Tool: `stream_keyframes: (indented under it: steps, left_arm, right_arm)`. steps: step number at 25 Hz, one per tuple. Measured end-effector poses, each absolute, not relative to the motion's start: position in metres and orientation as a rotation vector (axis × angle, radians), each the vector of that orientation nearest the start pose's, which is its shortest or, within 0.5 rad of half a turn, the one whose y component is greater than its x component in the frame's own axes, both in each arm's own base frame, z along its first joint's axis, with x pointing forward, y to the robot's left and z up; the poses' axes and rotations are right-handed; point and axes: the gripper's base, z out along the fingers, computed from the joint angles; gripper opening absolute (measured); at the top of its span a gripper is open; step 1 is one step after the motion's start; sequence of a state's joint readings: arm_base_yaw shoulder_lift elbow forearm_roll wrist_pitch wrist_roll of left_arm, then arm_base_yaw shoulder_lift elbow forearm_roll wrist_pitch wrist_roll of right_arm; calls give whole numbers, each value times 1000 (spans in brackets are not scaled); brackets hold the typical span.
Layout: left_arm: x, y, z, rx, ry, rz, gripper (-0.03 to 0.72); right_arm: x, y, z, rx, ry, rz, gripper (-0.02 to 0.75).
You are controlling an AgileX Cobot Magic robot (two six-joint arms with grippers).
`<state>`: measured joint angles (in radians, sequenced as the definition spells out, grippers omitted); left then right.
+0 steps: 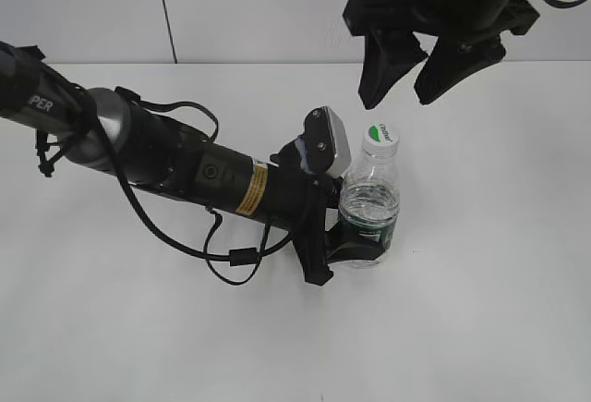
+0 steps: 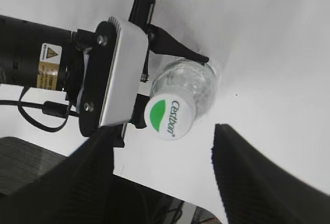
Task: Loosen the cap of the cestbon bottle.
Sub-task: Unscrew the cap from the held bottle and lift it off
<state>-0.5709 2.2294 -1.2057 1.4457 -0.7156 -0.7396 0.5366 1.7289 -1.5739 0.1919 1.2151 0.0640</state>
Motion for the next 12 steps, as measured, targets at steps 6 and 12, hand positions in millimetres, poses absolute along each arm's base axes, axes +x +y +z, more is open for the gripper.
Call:
stream_keyframes:
  steps: [6, 12]
  left_arm:
    - [318, -275, 83, 1574, 1651, -793, 414]
    - [318, -275, 83, 1574, 1651, -793, 414]
  right_arm:
    - [302, 198, 314, -507, 2865, 399, 452]
    - [310, 204, 294, -505, 2921, 382, 452]
